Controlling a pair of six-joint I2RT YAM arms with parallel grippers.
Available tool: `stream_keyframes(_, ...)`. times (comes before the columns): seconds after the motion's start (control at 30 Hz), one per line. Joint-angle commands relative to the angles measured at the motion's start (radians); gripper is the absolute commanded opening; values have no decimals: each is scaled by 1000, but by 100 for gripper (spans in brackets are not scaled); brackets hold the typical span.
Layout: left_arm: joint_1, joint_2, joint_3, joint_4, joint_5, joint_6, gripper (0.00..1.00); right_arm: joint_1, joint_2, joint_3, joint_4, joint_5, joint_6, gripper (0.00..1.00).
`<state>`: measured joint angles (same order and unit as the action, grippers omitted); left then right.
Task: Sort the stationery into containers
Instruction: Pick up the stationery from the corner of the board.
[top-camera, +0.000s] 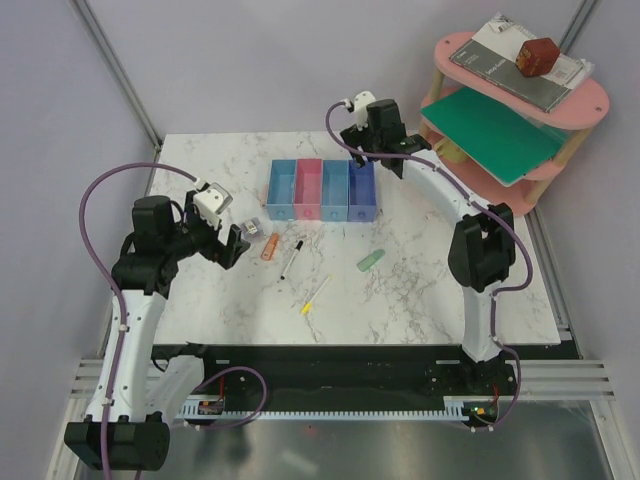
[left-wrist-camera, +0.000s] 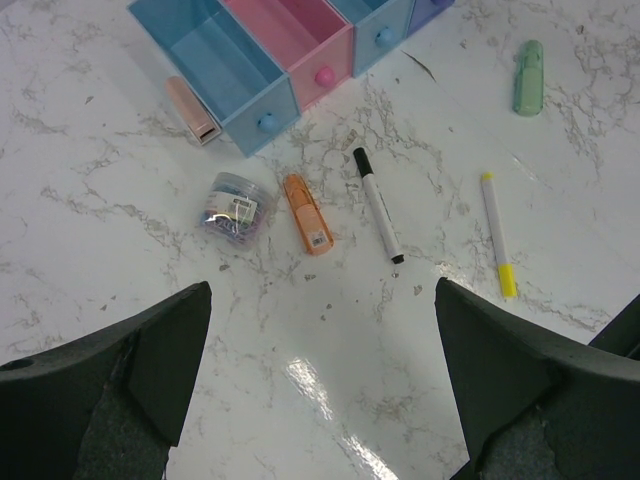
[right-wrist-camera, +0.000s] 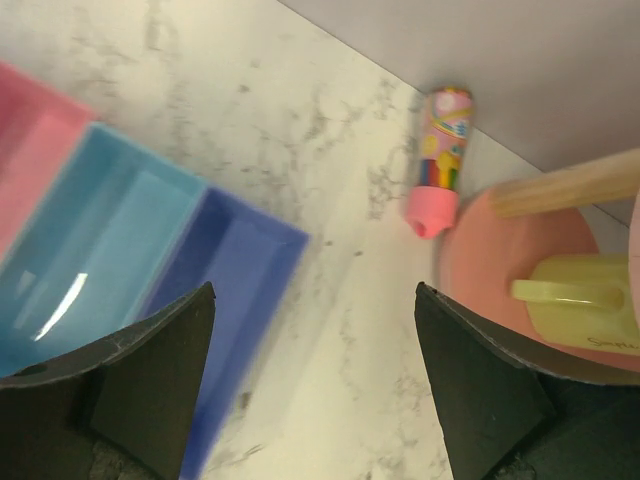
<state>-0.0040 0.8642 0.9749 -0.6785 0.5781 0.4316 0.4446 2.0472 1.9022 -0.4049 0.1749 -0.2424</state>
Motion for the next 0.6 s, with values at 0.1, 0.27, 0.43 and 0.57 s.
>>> stream_keyframes(0.1,2,25,44,28,3,-7,100,-90,214,234,-9,11,-74,89)
stream_keyframes(0.27,2,33,53,28,8,-10,100,-121,304,308,44,38,-86,88)
stream_keyframes(0.43,2,30,65,25,2,-8,100,-155,399,353,116,100,-75,87)
stream_keyframes(0.57,2,30,73,19,-3,-4,100,-181,418,327,198,127,-48,85)
